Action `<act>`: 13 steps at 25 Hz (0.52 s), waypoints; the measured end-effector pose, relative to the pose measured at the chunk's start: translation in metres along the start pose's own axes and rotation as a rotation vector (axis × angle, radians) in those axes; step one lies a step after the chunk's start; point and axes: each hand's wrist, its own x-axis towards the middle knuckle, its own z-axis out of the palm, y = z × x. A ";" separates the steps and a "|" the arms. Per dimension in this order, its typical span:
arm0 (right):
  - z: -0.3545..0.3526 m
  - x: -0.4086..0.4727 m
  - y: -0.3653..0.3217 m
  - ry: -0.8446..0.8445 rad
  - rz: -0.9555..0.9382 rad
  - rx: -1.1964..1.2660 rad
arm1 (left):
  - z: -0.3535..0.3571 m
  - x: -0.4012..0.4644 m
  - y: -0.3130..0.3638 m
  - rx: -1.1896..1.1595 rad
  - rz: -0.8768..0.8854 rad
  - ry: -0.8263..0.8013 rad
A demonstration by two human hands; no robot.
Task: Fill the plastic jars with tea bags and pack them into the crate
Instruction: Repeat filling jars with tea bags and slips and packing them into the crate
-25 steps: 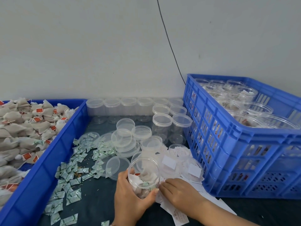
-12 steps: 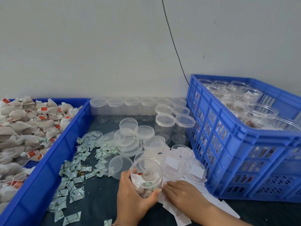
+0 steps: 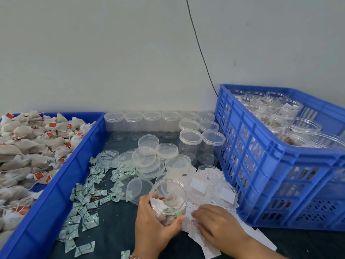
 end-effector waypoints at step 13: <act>0.002 0.000 -0.009 -0.119 0.029 -0.076 | -0.001 -0.001 0.004 0.018 0.004 -0.016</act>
